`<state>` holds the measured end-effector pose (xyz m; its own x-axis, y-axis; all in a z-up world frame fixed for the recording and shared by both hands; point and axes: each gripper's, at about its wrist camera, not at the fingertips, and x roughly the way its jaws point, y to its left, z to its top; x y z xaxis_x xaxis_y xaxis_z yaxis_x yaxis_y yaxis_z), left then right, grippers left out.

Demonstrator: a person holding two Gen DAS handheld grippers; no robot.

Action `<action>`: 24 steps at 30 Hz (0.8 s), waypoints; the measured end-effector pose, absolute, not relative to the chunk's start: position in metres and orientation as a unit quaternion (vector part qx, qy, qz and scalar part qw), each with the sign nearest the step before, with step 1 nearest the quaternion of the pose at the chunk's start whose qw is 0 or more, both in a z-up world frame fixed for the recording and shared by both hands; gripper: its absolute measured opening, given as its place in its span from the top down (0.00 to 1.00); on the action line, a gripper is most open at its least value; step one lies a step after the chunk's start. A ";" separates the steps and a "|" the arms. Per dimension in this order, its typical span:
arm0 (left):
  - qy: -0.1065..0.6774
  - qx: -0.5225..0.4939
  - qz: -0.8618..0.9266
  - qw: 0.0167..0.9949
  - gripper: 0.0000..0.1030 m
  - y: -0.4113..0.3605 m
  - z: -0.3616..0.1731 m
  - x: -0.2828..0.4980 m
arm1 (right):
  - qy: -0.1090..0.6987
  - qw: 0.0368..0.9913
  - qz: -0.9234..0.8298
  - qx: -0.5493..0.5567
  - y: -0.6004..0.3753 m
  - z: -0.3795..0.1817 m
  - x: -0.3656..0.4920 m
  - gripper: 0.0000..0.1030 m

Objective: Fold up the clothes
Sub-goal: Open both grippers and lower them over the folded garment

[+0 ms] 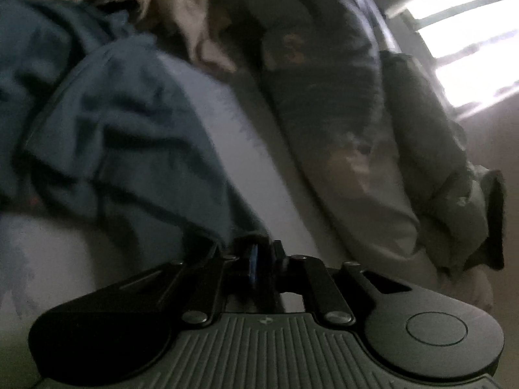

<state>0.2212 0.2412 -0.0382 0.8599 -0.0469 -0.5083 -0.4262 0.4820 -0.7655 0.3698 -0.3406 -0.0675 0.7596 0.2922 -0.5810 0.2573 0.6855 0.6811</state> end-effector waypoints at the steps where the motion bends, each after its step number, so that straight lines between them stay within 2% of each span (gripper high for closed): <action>1: 0.222 -0.495 0.115 0.832 0.69 0.243 -0.036 0.217 | 0.339 0.851 0.010 0.401 -0.343 -0.067 0.370 0.89; 2: 0.205 -0.493 0.116 0.837 0.56 0.245 -0.033 0.213 | 0.327 0.855 0.003 0.402 -0.345 -0.065 0.368 0.86; 3: 0.188 -0.492 0.117 0.842 0.50 0.247 -0.030 0.209 | 0.318 0.861 -0.008 0.397 -0.347 -0.063 0.366 0.82; 4: 0.170 -0.497 0.113 0.844 0.41 0.249 -0.027 0.204 | 0.313 0.863 -0.018 0.395 -0.351 -0.061 0.363 0.73; 7: 0.145 -0.485 0.097 0.857 0.20 0.251 -0.014 0.187 | 0.293 0.878 -0.046 0.376 -0.357 -0.046 0.348 0.63; 8: 0.140 -0.478 0.090 0.862 0.19 0.250 -0.009 0.181 | 0.287 0.889 -0.052 0.354 -0.355 -0.036 0.342 0.53; 10: 0.143 -0.451 0.077 0.877 0.16 0.242 0.002 0.169 | 0.283 0.908 -0.050 0.304 -0.344 -0.018 0.330 0.39; 12: 0.144 -0.429 0.063 0.890 0.13 0.230 0.009 0.151 | 0.291 0.925 -0.025 0.242 -0.324 0.002 0.319 0.32; 14: 0.143 -0.406 0.047 0.902 0.05 0.217 0.015 0.129 | 0.316 0.928 0.028 0.197 -0.296 0.016 0.307 0.23; 19: 0.145 -0.369 -0.005 0.918 0.01 0.186 0.012 0.086 | 0.413 0.883 0.175 0.138 -0.199 0.023 0.287 0.21; 24: 0.163 -0.309 -0.086 0.933 0.01 0.161 -0.003 0.074 | 0.494 0.823 0.222 0.172 -0.128 0.011 0.301 0.21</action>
